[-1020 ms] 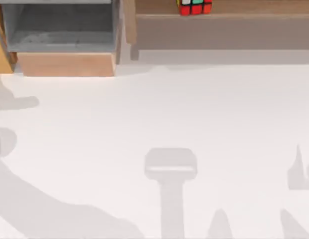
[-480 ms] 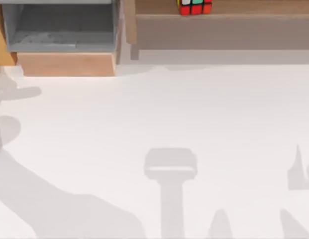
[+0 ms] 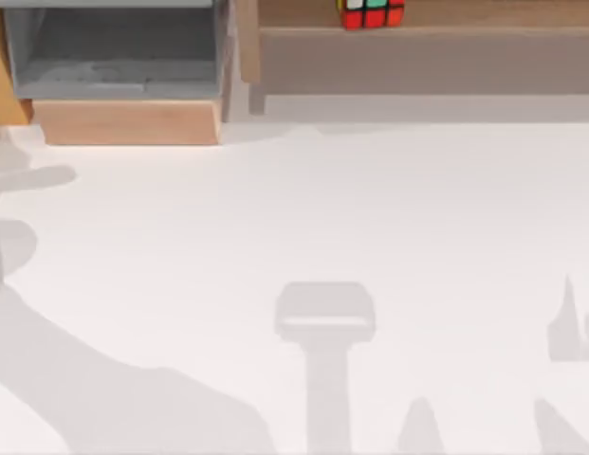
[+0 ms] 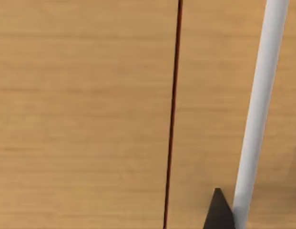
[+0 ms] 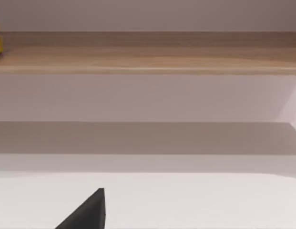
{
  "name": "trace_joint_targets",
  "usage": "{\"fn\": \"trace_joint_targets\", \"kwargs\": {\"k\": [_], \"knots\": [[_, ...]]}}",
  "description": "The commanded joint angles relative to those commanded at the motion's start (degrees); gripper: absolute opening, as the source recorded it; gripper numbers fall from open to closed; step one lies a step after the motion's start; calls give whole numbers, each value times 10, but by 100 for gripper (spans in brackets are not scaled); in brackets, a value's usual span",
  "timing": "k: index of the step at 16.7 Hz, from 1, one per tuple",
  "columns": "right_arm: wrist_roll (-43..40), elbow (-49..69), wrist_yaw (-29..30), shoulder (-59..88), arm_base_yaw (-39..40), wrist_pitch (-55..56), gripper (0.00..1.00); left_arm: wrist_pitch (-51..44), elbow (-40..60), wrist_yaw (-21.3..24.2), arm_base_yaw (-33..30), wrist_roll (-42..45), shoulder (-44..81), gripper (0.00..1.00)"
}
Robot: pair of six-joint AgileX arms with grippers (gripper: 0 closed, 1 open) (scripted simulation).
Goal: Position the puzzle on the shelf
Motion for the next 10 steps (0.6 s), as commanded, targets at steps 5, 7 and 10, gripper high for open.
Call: {"fn": "trace_joint_targets", "kwargs": {"k": [5, 7, 10], "knots": [[0, 0, 0, 0, 0, 0, 100, 0, 0, 0, 0, 0, 0, 100], [0, 0, 0, 0, 0, 0, 100, 0, 0, 0, 0, 0, 0, 100], [0, 0, 0, 0, 0, 0, 100, 0, 0, 0, 0, 0, 0, 100]]}}
